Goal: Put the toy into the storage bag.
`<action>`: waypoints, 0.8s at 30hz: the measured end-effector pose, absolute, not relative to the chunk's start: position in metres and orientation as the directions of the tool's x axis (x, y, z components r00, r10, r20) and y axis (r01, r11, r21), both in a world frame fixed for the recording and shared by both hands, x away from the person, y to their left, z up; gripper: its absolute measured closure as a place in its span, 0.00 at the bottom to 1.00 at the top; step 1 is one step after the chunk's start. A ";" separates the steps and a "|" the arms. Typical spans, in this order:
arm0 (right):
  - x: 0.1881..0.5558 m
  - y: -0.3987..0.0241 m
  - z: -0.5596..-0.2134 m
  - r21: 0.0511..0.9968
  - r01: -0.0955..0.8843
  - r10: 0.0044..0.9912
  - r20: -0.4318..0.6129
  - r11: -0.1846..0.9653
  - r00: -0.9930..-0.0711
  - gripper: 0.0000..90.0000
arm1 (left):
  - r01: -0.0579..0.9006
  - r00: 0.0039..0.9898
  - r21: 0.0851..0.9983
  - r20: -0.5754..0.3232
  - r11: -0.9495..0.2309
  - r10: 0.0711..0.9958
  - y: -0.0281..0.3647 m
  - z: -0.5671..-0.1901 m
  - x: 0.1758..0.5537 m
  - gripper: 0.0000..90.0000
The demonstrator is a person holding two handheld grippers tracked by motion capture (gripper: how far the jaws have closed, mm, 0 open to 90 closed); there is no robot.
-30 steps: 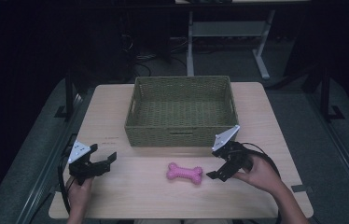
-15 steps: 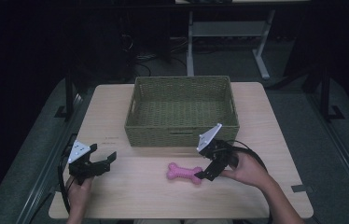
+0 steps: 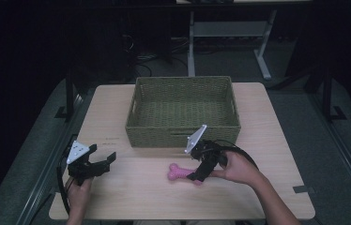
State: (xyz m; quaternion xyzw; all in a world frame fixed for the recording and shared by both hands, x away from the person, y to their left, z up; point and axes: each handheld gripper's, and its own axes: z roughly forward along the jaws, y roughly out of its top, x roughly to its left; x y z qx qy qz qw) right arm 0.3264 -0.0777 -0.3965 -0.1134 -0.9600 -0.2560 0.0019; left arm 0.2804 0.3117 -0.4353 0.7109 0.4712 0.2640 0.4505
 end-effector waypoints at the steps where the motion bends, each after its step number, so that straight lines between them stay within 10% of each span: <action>1: 0.327 -0.077 -0.397 0.488 0.219 0.214 0.065 0.845 -0.975 0.17 | 0.433 0.417 0.889 -0.049 -0.151 0.908 0.312 -0.435 0.281 0.15; 24: 0.333 -0.045 -0.423 0.369 0.204 0.188 0.078 0.907 -0.979 0.37 | 0.428 0.416 0.892 -0.053 -0.145 0.908 0.313 -0.434 0.280 0.15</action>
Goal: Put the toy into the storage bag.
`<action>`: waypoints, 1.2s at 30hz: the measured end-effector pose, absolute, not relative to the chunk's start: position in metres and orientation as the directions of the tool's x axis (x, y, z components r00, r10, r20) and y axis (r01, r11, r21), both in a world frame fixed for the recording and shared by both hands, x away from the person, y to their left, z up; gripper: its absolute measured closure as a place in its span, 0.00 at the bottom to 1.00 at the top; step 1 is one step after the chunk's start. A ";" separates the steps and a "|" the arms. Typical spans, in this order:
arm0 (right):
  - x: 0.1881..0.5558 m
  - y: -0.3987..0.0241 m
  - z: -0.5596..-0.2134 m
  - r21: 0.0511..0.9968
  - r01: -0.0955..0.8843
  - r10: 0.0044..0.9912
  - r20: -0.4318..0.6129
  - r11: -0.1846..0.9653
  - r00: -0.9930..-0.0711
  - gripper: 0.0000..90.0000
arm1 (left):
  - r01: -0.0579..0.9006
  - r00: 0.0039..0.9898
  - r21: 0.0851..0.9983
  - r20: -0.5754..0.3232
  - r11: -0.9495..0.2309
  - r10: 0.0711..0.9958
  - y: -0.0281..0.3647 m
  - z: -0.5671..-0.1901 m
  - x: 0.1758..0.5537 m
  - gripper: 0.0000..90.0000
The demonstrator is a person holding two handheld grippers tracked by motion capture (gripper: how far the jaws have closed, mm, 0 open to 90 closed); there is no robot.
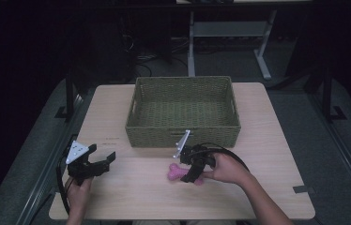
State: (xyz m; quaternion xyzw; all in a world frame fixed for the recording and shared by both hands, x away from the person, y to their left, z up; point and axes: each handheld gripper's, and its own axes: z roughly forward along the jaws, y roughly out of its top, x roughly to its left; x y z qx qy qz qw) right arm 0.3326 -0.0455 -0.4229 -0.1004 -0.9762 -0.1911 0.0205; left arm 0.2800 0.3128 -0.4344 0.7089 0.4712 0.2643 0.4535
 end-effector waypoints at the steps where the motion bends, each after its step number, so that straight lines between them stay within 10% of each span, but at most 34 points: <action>1: 0.332 -0.045 -0.424 0.366 0.200 0.185 0.077 0.909 -0.980 0.39 | 0.430 0.416 0.891 -0.054 -0.144 0.908 0.313 -0.435 0.280 0.15; 36: 0.335 -0.045 -0.426 0.332 0.159 0.145 0.067 0.930 -0.987 0.65 | 0.429 0.408 0.894 -0.065 -0.129 0.911 0.315 -0.434 0.280 0.15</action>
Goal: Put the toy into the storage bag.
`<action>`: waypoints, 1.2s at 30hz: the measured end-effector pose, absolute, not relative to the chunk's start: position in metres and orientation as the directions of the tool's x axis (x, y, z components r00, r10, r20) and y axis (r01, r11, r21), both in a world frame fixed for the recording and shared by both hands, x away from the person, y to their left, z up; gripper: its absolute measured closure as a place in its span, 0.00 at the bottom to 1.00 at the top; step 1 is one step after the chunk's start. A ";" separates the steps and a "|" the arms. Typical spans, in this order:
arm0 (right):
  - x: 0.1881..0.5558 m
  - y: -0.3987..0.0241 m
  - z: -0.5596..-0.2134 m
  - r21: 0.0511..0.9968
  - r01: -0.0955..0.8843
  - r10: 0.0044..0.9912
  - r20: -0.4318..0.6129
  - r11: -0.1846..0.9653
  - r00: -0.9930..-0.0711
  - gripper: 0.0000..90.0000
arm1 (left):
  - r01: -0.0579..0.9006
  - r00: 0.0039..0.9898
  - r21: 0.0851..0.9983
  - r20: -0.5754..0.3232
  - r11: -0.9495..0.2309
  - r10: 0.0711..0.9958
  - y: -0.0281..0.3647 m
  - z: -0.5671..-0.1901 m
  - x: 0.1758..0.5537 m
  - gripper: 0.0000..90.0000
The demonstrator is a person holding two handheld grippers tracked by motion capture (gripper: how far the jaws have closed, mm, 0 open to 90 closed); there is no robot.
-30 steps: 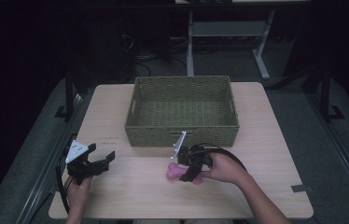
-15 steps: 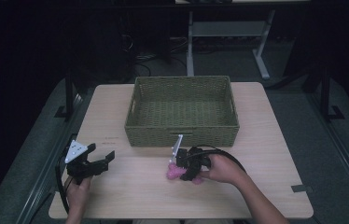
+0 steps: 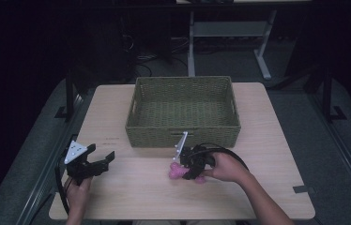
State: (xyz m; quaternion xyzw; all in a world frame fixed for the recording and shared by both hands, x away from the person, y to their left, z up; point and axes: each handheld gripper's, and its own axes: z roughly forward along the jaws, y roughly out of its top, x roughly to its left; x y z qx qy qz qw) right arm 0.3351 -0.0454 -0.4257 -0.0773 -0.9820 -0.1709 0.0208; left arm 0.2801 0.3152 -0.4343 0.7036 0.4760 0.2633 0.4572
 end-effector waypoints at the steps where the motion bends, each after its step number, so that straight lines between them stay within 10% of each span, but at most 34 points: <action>1: 0.336 -0.047 -0.423 0.337 0.158 0.143 0.070 0.928 -0.987 0.65 | 0.429 0.410 0.894 -0.065 -0.129 0.910 0.315 -0.434 0.280 0.15; 36: 0.373 -0.068 -0.344 0.432 0.156 0.132 0.085 0.888 -0.988 0.65 | 0.426 0.410 0.895 -0.058 -0.135 0.910 0.314 -0.434 0.281 0.15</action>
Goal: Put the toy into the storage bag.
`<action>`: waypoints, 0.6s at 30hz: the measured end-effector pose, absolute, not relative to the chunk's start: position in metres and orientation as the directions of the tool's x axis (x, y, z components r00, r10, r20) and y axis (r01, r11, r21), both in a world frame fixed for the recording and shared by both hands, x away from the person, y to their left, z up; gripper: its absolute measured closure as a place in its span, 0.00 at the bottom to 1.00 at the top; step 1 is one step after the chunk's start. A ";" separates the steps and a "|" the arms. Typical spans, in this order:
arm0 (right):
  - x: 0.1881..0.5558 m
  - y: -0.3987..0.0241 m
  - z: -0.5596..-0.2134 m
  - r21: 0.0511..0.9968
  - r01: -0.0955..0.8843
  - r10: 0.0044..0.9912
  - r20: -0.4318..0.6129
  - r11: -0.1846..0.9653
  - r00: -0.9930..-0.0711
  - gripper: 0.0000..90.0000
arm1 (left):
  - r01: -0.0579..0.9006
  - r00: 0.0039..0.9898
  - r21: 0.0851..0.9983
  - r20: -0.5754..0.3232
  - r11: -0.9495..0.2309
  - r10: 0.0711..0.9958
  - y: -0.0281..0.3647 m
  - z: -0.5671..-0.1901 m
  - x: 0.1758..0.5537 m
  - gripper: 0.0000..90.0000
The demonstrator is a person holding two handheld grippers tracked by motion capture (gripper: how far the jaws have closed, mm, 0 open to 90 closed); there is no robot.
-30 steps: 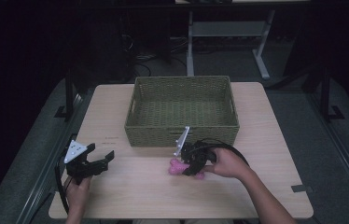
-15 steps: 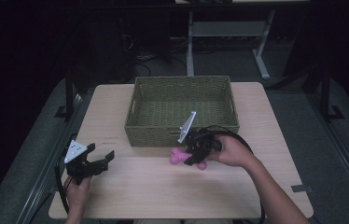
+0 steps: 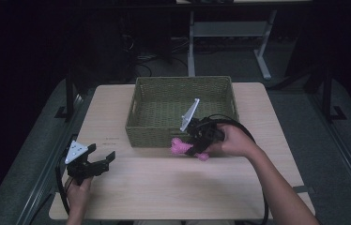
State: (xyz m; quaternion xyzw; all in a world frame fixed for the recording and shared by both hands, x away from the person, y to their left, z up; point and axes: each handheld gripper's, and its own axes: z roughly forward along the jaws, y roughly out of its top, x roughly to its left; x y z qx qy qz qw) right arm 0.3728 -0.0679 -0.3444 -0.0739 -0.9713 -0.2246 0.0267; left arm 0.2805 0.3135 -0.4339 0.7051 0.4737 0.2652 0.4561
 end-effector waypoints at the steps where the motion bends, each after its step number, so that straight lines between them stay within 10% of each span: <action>1: 0.375 -0.068 -0.343 0.432 0.154 0.132 0.082 0.888 -0.988 0.65 | 0.426 0.411 0.894 -0.056 -0.137 0.910 0.313 -0.434 0.281 0.15; 18: 0.406 -0.069 -0.312 0.444 0.165 0.141 0.087 0.881 -0.986 0.65 | 0.426 0.402 0.895 -0.058 -0.131 0.914 0.315 -0.434 0.281 0.15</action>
